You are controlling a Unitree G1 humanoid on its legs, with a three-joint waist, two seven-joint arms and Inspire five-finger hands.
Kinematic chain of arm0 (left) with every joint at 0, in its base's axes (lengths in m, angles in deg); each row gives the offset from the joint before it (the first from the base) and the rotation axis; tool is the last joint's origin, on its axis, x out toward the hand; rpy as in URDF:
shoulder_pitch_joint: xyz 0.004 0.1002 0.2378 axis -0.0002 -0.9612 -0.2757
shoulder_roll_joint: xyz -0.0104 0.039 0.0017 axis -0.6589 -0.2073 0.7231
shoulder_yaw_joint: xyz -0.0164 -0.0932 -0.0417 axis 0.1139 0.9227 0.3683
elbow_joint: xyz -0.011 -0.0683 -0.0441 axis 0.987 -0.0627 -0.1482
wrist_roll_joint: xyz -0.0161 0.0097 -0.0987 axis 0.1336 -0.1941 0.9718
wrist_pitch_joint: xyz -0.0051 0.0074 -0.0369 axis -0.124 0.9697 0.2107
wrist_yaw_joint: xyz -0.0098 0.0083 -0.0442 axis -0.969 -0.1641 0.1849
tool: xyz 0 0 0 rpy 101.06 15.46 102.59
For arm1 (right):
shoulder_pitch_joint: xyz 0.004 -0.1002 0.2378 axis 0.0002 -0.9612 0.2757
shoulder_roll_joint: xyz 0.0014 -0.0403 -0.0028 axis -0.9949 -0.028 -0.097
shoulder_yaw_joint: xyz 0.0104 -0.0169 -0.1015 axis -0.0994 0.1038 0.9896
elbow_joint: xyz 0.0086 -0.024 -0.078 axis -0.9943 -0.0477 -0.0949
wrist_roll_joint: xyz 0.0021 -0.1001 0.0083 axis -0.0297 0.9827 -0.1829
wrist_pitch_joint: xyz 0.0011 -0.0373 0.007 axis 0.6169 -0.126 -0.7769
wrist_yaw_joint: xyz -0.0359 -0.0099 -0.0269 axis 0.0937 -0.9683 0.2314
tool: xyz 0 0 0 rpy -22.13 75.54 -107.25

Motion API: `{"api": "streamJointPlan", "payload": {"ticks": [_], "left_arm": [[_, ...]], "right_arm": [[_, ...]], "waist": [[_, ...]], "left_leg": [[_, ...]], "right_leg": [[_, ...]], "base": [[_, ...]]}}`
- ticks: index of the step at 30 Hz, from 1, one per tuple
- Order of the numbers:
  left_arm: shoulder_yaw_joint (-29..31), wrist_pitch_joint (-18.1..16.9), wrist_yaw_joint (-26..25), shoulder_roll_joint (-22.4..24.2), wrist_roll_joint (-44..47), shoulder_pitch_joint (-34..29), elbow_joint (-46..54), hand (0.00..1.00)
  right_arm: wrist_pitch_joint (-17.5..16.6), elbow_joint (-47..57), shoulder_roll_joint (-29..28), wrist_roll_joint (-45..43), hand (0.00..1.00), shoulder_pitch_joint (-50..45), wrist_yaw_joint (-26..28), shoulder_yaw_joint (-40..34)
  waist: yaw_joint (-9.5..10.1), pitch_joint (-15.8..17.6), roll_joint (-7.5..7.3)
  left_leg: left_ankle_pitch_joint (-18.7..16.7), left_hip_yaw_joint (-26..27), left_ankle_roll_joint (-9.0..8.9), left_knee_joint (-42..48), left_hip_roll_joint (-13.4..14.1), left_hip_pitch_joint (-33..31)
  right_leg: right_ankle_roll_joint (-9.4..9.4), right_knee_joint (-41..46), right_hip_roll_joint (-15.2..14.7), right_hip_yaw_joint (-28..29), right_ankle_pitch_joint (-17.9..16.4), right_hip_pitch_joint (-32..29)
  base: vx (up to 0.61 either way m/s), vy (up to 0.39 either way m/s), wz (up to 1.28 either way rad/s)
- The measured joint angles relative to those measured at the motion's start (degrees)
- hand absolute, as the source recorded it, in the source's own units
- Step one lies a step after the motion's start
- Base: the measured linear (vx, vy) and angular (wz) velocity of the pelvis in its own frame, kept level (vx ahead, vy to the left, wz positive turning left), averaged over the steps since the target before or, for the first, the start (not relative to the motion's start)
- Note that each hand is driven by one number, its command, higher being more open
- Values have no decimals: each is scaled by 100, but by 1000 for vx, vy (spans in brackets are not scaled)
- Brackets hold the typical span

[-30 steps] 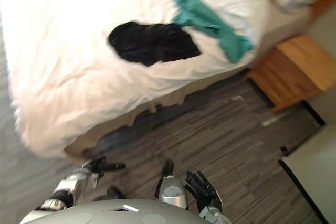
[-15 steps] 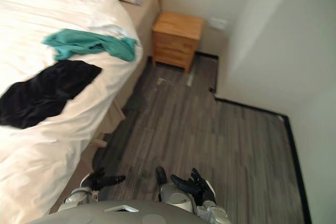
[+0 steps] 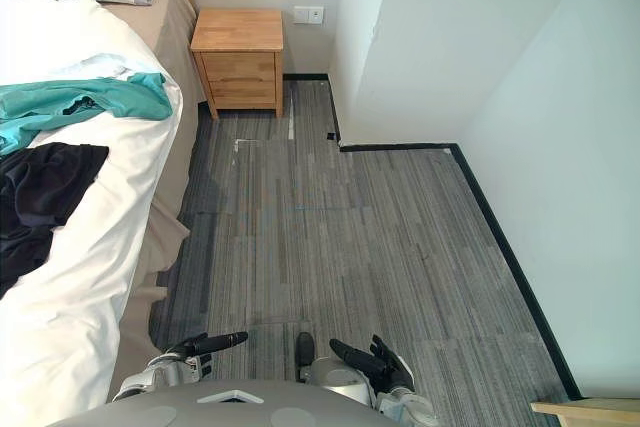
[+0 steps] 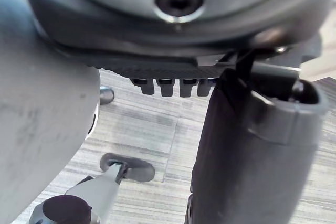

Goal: Tidy up the quilt and then pick up the clothes from the bed and put them into the laundry hamper

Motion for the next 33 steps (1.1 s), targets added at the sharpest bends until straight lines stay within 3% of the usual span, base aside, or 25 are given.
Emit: {"api": "streamJointPlan", "payload": {"ticks": [4,8,10,12,14,15,16,17,18,19,21,22,23,25,27,29,30,31,32,33], "left_arm": [[0,-16,17,-16,-2,-1,-3,100],[87,-403,-9,-42,-49,-169,41,100],[151,-723,-75,-28,-326,-286,59,100],[281,-962,-178,-40,-590,-296,94,100],[473,-1165,-259,-59,-749,-414,109,100],[709,-1260,-233,-43,-741,-438,274,100],[740,-1325,-238,3,-756,-540,470,100],[734,-1421,-243,35,-828,-623,601,100],[797,-1519,-239,90,-927,-657,742,100],[786,-1528,-231,125,-931,-618,753,100],[743,-1527,-220,159,-941,-625,779,100],[747,-1528,-222,126,-958,-636,782,100],[733,-1524,-201,75,-1025,-672,789,100],[725,-1521,-196,47,-1015,-716,807,100],[724,-1460,-128,-11,-978,-721,808,100],[733,-1460,-79,-52,-927,-755,805,100],[732,-1406,-55,-110,-928,-739,790,100],[722,-1350,-60,-161,-952,-714,708,100],[742,-1327,-59,-195,-944,-717,630,100],[870,-1375,-18,-262,-891,-720,608,100]], "right_arm": [[-7,-7,-4,-11,100,1,0,-4],[-12,6,-20,-162,100,-16,9,-35],[-17,4,-104,-482,100,-69,23,-215],[-18,-1,-148,-530,100,-77,26,-393],[-30,-3,-199,-544,100,-41,67,-442],[-84,-11,-241,-588,100,-52,156,-366],[-94,9,-211,-697,100,-64,221,-321],[-111,26,-170,-753,100,-63,256,-242],[-154,75,-47,-799,100,-39,304,-123],[-193,70,49,-826,100,88,329,-92],[-266,51,74,-969,100,256,393,-56],[-326,62,56,-981,100,337,425,-19],[-469,120,-37,-983,100,396,467,-5],[-561,238,-198,-964,100,366,466,13],[-620,311,-288,-944,100,324,452,95],[-579,304,-305,-877,100,322,349,249],[-557,293,-347,-723,100,337,291,243],[-478,254,-394,-524,100,475,234,210],[-462,205,-466,-439,100,526,230,209],[-430,156,-519,-342,100,541,257,156]], "waist": [[-3,-2,-5],[18,15,-3],[47,65,37],[91,75,-14],[75,75,-68],[77,87,-158],[95,106,-104],[95,125,-53],[157,187,-12],[241,255,140],[257,300,195],[294,306,185],[360,311,172],[395,307,148],[377,309,103],[464,179,-45],[517,93,-93],[561,115,-167],[562,133,-197],[640,186,-287]], "left_leg": [[0,-7,0,-2,-3,-82],[2,41,3,-4,60,-224],[-20,100,-27,-1,194,-236],[-156,218,-78,130,331,-242],[-344,401,-144,955,521,-431],[-210,439,261,2765,894,-1183],[138,200,806,3775,1103,-1635],[543,-94,919,4414,1172,-1940],[681,-639,517,5281,1154,-2430],[370,-794,273,5602,932,-2696],[53,-670,310,5373,634,-2909],[-67,-464,320,4921,500,-2961],[-71,-108,336,3846,402,-2995],[203,161,378,2502,397,-2997],[872,308,361,1057,382,-3019],[1675,378,440,710,214,-2976],[1739,465,738,696,89,-2916],[1494,619,805,877,100,-2820],[1351,628,822,1177,164,-2841],[985,693,838,2206,272,-3105]], "right_leg": [[0,3,-34,-77,-1,-17],[-14,203,-81,-362,-112,-194],[-13,901,-122,-652,-589,-454],[-38,1578,-178,-903,-1059,-716],[-140,1871,-152,-1017,-1342,-833],[-267,1843,-134,-1073,-1424,-740],[-335,1800,-137,-1176,-1465,-599],[-377,1800,-122,-1149,-1486,-508],[-506,1833,-27,-870,-1535,-311],[-574,1810,25,-660,-1590,-150],[-511,1653,75,-336,-1549,99],[-403,1506,92,-144,-1559,264],[-237,1170,124,109,-1641,544],[-178,931,115,92,-1677,777],[41,847,111,115,-1923,1047],[172,959,-92,304,-2193,1132],[240,1036,-267,374,-2266,1113],[452,1126,-437,407,-2192,1116],[528,1195,-477,370,-2053,1153],[521,1439,-477,403,-1879,1262]], "base": [[-3,13,10],[5,53,21],[48,14,18],[61,-90,-15],[120,-187,-34],[128,-230,-22],[142,-226,-23],[225,-95,-42],[308,-47,-72],[308,-18,-85],[244,-8,-87],[321,-18,-116],[273,-11,-101],[322,3,-61],[455,37,-13],[593,92,-23],[789,124,-68],[638,99,-67],[609,89,-68],[413,80,-29]]}}
